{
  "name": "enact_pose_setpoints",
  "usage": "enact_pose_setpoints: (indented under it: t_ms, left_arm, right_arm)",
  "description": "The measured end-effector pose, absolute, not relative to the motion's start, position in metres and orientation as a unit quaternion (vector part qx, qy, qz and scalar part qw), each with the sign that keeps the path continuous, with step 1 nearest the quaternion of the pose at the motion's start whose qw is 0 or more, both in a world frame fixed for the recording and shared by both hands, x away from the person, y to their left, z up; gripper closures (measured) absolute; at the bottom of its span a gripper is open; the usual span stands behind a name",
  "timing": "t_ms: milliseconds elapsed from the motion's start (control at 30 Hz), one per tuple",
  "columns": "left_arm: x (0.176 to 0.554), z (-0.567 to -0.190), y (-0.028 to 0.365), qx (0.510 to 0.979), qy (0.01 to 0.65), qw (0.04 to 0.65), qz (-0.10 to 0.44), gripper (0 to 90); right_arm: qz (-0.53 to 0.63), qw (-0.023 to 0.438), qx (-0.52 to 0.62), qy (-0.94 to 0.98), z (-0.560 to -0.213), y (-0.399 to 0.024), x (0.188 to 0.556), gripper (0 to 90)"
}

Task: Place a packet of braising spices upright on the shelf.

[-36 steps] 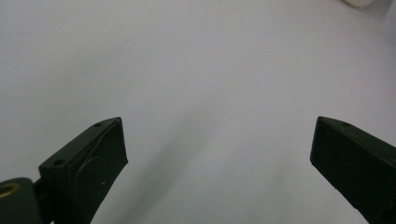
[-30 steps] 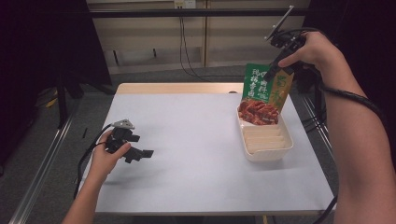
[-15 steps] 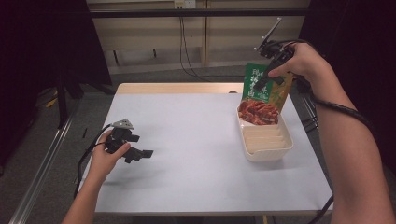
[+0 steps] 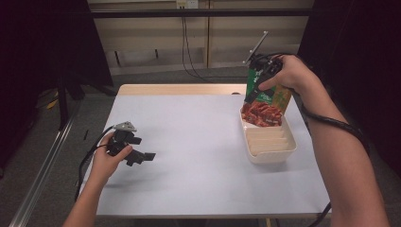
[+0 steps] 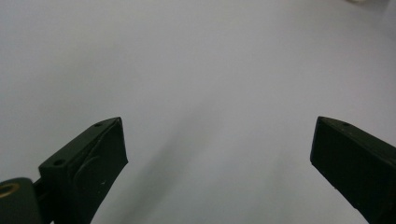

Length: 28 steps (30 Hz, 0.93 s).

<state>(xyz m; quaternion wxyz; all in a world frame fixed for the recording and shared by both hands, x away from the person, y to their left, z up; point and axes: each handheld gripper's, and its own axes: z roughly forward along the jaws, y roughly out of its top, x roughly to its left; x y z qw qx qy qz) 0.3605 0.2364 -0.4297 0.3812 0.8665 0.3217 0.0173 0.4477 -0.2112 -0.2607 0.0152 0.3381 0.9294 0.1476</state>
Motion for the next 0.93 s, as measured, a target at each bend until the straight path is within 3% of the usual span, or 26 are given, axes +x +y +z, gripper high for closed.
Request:
enact_pose_setpoints:
  t_ms: [933]
  left_arm:
    - [0.359,-0.433,0.235,0.874,0.315,0.369,0.021,3.6]
  right_arm:
    - [0.157,0.006,0.284,0.946,-0.323,-0.163,0.415,15.5]
